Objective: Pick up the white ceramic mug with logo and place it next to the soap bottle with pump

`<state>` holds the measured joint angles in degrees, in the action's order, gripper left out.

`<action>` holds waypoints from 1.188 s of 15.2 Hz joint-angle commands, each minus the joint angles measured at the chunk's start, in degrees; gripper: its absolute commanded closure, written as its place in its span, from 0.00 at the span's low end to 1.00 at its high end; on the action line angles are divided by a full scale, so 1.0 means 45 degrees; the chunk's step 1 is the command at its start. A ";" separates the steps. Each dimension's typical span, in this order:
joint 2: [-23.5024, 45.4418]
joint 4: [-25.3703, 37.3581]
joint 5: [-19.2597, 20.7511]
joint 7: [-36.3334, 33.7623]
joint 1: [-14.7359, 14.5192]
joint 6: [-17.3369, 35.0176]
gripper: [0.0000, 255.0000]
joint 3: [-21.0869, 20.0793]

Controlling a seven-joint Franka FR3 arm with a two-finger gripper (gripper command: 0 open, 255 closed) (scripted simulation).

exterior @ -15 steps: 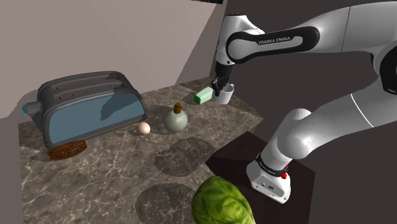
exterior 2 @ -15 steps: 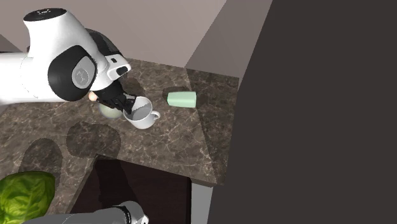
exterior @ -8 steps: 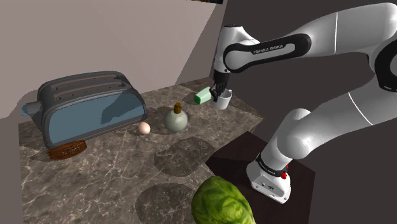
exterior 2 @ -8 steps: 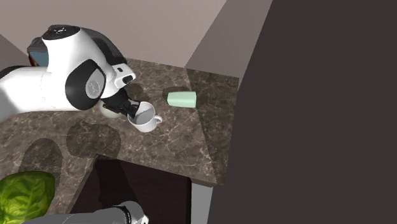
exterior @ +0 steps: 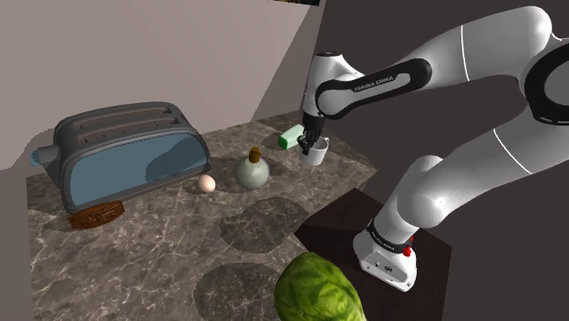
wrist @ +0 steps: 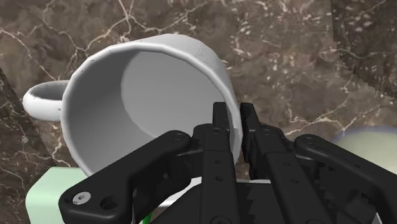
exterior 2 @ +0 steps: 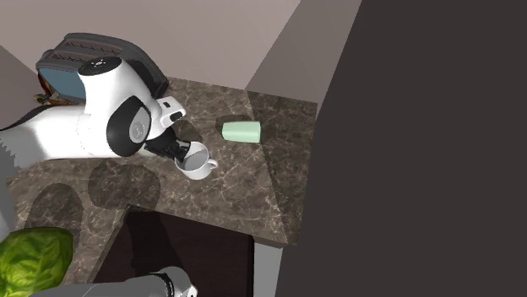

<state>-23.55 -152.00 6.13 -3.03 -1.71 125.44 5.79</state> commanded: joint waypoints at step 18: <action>0.2190 -0.1084 0.0110 -0.0109 0.0024 0.3282 1.00 0.0131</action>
<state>-13.75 -156.86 6.62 -3.51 -1.60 140.11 6.38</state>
